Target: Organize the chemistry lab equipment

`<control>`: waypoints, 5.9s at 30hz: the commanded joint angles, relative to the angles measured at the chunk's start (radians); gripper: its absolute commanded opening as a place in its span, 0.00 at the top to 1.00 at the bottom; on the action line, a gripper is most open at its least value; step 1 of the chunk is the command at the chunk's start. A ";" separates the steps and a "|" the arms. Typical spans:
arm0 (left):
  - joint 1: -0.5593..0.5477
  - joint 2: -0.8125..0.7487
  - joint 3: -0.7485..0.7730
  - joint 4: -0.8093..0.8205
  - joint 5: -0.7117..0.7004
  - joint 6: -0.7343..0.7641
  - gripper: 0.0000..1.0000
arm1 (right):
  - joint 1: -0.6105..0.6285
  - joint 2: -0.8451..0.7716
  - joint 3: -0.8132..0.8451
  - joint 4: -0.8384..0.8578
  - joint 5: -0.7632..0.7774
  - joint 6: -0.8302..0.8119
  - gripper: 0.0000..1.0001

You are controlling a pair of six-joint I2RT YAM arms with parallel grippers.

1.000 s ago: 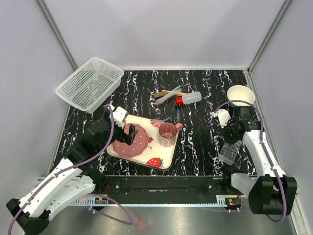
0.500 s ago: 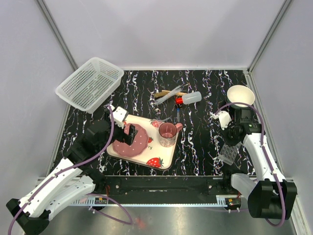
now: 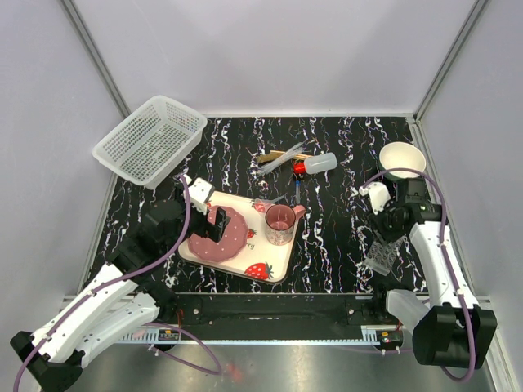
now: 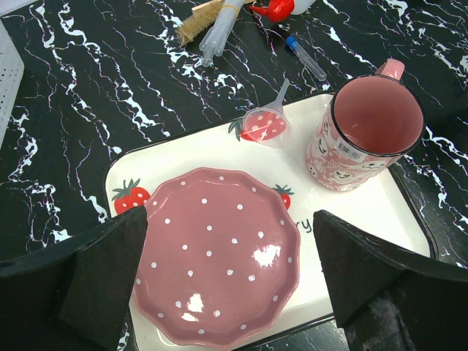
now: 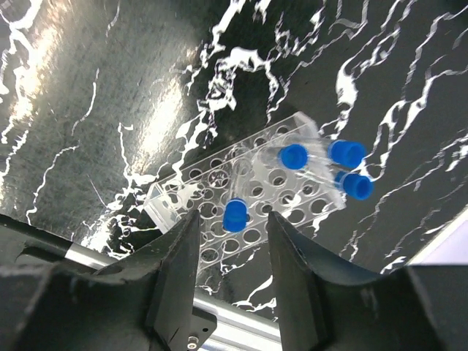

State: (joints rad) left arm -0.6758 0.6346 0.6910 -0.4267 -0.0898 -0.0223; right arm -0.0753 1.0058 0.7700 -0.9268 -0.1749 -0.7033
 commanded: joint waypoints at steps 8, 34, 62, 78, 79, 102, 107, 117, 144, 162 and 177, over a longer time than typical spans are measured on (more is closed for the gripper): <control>0.005 -0.007 0.002 0.013 -0.004 0.013 0.01 | -0.011 0.088 0.357 -0.144 -0.262 0.048 0.36; 0.021 0.152 0.007 0.006 -0.111 0.015 0.01 | 0.402 1.039 0.911 0.146 -0.138 0.614 0.28; 0.024 0.151 0.005 0.009 -0.082 0.016 0.01 | 0.491 1.131 1.008 0.148 0.060 0.620 0.47; 0.024 0.149 0.007 0.003 -0.076 0.016 0.01 | 0.537 1.223 1.029 0.118 0.092 0.604 0.52; 0.024 0.149 0.007 0.005 -0.074 0.015 0.01 | 0.534 1.225 1.028 0.118 0.115 0.602 0.54; 0.024 0.068 -0.005 0.253 0.348 -0.367 0.01 | 0.384 0.831 0.704 0.148 -0.104 0.548 0.87; 0.009 0.137 -0.001 0.550 0.499 -0.621 0.06 | 0.321 0.569 0.628 0.143 -0.330 0.577 0.86; -0.183 0.542 0.231 0.847 0.332 -0.821 0.13 | 0.249 0.298 0.640 0.155 -0.736 0.760 0.85; -0.288 0.869 0.449 0.813 0.249 -0.792 0.91 | 0.140 0.106 0.428 0.326 -0.879 0.878 0.82; -0.315 0.652 0.329 0.467 0.575 -0.239 0.93 | 0.268 0.261 0.695 -0.548 -0.960 -0.065 0.00; -0.350 0.698 0.378 0.407 0.582 -0.195 0.93 | 0.367 0.324 0.686 -0.423 -0.980 0.152 0.34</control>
State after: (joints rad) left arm -1.0203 1.3174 1.0206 -0.0475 0.4679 -0.2386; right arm 0.2726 1.3365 1.4467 -1.3334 -1.1229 -0.5934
